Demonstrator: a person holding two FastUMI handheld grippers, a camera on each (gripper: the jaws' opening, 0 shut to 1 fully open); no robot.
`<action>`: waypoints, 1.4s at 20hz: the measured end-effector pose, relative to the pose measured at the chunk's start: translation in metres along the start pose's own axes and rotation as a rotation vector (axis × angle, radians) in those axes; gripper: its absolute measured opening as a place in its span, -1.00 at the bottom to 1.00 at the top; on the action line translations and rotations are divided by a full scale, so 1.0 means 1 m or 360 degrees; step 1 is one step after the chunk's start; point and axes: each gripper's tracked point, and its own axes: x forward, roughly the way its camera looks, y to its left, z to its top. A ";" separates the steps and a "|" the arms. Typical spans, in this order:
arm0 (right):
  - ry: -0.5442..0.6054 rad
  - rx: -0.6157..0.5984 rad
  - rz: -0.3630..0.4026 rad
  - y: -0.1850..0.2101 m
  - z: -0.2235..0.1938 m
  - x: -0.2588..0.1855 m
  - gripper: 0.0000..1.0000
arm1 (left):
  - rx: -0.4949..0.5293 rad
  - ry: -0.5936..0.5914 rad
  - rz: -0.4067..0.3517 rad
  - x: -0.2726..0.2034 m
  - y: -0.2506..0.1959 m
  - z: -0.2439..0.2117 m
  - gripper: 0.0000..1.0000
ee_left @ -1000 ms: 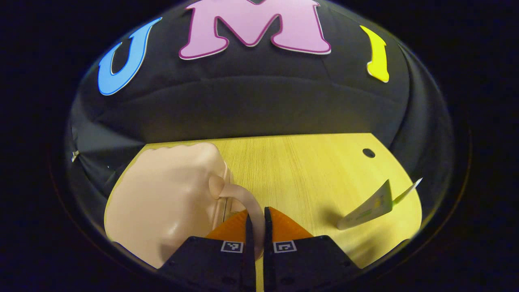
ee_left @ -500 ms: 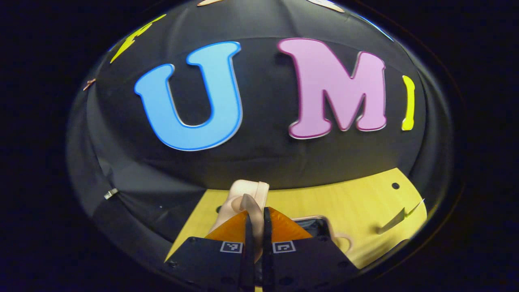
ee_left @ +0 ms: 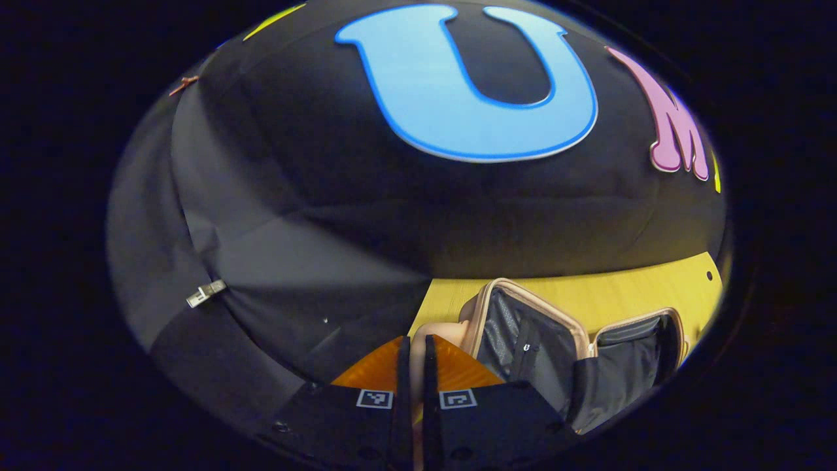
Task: First open the suitcase, pack the skin care products into it, and then close the suitcase.
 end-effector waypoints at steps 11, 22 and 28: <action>0.0010 0.0065 -0.0144 -0.016 -0.014 0.009 0.95 | -0.0035 0.0120 0.0064 0.039 0.024 -0.048 -0.41; -0.0118 0.0207 -0.0278 -0.076 0.019 -0.003 0.94 | -0.0019 -0.0538 -0.0536 -0.207 -0.226 0.065 0.94; -0.0128 0.0218 -0.0309 -0.107 0.011 0.016 0.94 | -0.0046 -0.0543 -0.0796 -0.278 -0.398 0.012 0.95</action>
